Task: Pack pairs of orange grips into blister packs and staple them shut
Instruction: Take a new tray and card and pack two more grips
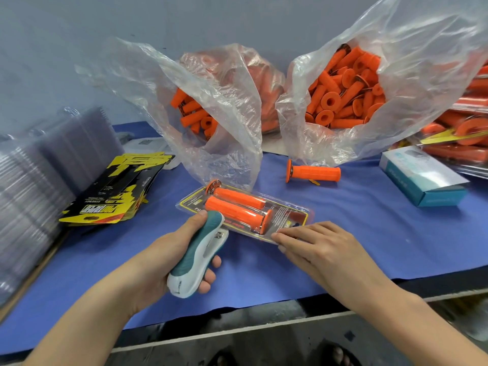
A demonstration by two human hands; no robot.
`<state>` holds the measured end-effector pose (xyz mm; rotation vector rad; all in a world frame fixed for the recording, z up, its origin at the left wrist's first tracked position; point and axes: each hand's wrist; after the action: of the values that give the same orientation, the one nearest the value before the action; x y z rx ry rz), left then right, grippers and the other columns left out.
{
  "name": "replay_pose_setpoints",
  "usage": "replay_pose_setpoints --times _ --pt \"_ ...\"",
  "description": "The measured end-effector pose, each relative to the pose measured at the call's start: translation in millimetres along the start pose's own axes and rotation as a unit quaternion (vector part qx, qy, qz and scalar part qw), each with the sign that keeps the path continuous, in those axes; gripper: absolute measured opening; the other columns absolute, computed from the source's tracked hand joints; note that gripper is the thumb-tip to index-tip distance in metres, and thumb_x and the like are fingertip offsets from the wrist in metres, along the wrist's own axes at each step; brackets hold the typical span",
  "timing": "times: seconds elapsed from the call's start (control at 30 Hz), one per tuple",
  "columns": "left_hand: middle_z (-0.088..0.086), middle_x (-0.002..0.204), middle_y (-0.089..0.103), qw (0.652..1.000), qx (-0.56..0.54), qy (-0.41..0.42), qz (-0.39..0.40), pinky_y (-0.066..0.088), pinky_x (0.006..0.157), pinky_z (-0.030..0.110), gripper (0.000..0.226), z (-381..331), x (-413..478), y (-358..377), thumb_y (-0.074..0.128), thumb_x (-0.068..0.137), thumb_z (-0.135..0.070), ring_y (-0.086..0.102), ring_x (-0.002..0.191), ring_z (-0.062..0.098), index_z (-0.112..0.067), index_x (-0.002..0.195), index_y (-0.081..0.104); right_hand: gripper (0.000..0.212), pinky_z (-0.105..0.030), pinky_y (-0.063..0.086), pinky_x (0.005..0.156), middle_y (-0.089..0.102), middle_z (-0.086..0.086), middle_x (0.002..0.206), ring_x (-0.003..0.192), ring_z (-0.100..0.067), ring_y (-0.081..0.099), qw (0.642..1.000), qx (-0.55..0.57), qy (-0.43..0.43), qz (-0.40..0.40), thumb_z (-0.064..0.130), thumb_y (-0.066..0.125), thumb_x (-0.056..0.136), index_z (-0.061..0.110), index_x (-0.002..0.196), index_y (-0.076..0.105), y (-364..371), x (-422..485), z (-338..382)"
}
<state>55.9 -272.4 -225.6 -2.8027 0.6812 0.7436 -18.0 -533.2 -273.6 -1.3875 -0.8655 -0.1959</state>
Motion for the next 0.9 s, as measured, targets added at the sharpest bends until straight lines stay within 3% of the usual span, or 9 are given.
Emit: replay_pose_setpoints --times 0.13,0.23,0.33,0.4,0.53,0.73,0.9 --pt "0.019 0.087 0.070 1.000 0.005 0.011 -0.012 0.054 0.052 0.034 0.072 1 3 2 0.057 0.075 -0.075 0.063 0.062 0.032 -0.013 0.109 0.070 0.032 -0.030 0.056 0.067 0.074 0.007 0.100 0.076 -0.019 0.070 1.000 -0.003 -0.009 -0.005 0.030 0.045 0.097 0.021 0.106 0.075 1 0 -1" --pt "0.020 0.087 0.069 1.000 -0.002 0.014 -0.009 0.054 0.051 0.033 0.070 -1 4 2 0.056 0.076 -0.074 0.062 0.060 0.031 -0.013 0.108 0.071 0.021 -0.032 0.055 0.074 0.072 0.007 0.106 0.080 -0.019 0.069 0.999 -0.029 -0.039 0.010 0.024 0.057 0.096 0.022 0.111 0.072 4 -2 -5" --pt "0.020 0.086 0.069 1.000 0.005 -0.002 -0.003 0.054 0.050 0.033 0.074 -1 4 0 0.058 0.074 -0.073 0.063 0.060 0.031 -0.011 0.112 0.069 0.035 -0.035 0.053 0.084 0.068 0.005 0.112 0.087 -0.019 0.068 0.994 -0.071 -0.074 0.031 0.014 0.072 0.086 0.021 0.120 0.066 6 -6 -8" --pt "0.020 0.085 0.069 1.000 0.023 -0.014 -0.004 0.054 0.050 0.033 0.077 -1 5 -2 0.059 0.072 -0.074 0.063 0.061 0.031 -0.010 0.113 0.068 0.039 -0.036 0.052 0.085 0.067 0.003 0.112 0.089 -0.020 0.067 0.992 -0.087 -0.092 0.026 0.008 0.068 0.085 0.019 0.122 0.064 5 -7 -7" --pt "0.020 0.085 0.069 0.998 0.045 -0.033 -0.008 0.055 0.051 0.033 0.077 -3 6 -3 0.058 0.075 -0.072 0.064 0.063 0.032 -0.007 0.114 0.066 0.040 -0.035 0.053 0.083 0.067 0.002 0.114 0.094 -0.020 0.068 0.991 -0.086 -0.102 0.032 0.007 0.051 0.087 0.019 0.123 0.065 4 -6 -5" --pt "0.021 0.084 0.068 0.998 0.037 -0.056 0.008 0.054 0.048 0.031 0.072 -5 4 -4 0.056 0.082 -0.067 0.064 0.060 0.029 -0.004 0.115 0.064 0.042 -0.034 0.052 0.077 0.068 0.005 0.112 0.088 -0.020 0.068 0.996 -0.060 -0.059 0.028 0.010 0.076 0.081 0.022 0.120 0.067 8 -5 -5" --pt "0.019 0.084 0.068 1.000 0.013 -0.013 -0.013 0.054 0.050 0.032 0.069 -6 4 -2 0.052 0.085 -0.068 0.063 0.060 0.029 -0.007 0.116 0.065 0.034 -0.035 0.052 0.076 0.069 0.004 0.107 0.082 -0.022 0.067 0.997 -0.052 -0.054 0.021 0.015 0.073 0.085 0.021 0.118 0.067 10 -4 -6"
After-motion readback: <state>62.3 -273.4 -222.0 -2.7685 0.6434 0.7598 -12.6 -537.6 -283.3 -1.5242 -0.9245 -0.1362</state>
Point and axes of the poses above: each hand's wrist, its own x-axis towards the middle knuckle, its own y-axis out of the palm, z = x × y
